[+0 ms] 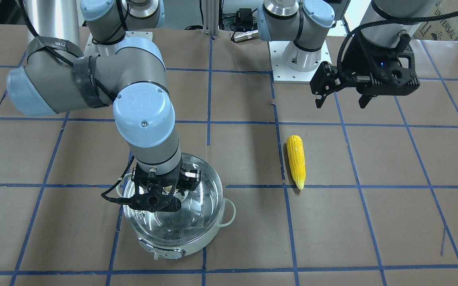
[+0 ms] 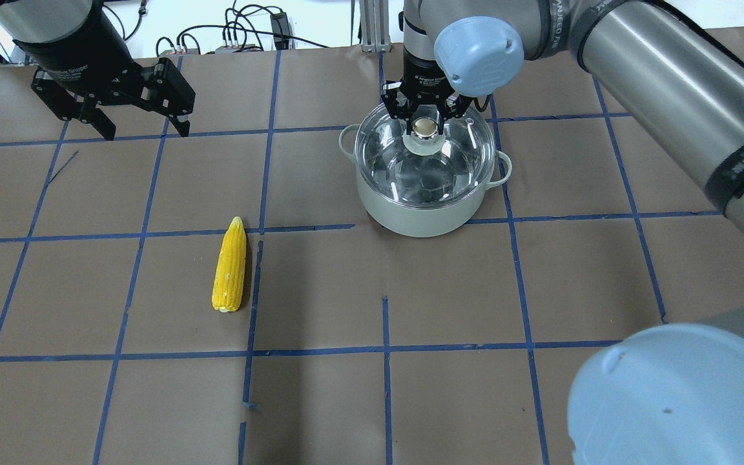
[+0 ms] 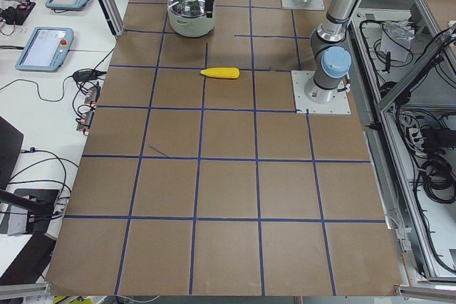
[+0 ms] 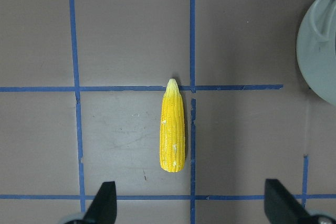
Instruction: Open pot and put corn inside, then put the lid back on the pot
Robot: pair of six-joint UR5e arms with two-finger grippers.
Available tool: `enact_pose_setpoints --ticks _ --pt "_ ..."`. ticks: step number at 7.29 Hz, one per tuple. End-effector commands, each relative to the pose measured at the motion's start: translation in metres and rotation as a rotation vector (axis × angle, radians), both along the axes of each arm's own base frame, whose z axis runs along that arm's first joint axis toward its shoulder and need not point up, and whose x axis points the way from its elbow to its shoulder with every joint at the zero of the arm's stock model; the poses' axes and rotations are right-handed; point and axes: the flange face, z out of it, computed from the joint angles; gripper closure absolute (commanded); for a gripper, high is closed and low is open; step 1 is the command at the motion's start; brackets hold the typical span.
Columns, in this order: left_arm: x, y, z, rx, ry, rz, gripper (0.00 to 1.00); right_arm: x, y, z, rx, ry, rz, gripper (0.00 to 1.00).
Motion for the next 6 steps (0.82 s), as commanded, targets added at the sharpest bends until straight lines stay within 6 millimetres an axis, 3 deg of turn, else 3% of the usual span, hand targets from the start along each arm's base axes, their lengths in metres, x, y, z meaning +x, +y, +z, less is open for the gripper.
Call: enact_pose_setpoints --ticks 1,2,3,4,6 --pt "0.002 -0.007 -0.019 0.015 0.009 0.007 0.0 -0.009 0.004 0.027 0.003 0.006 -0.009 0.7" --pt "0.003 -0.004 -0.016 -0.002 -0.002 0.005 0.0 -0.018 0.006 0.056 0.009 0.006 -0.016 0.7" --pt "0.002 0.001 -0.023 0.018 -0.004 0.001 0.0 -0.028 0.006 0.082 0.012 0.007 0.002 0.7" --pt "0.004 -0.007 -0.037 0.034 0.001 0.002 0.0 -0.049 0.006 0.106 0.021 0.006 -0.01 0.74" --pt "0.002 -0.009 -0.136 0.165 0.015 0.001 0.0 -0.127 0.01 0.142 0.025 -0.004 -0.008 0.77"
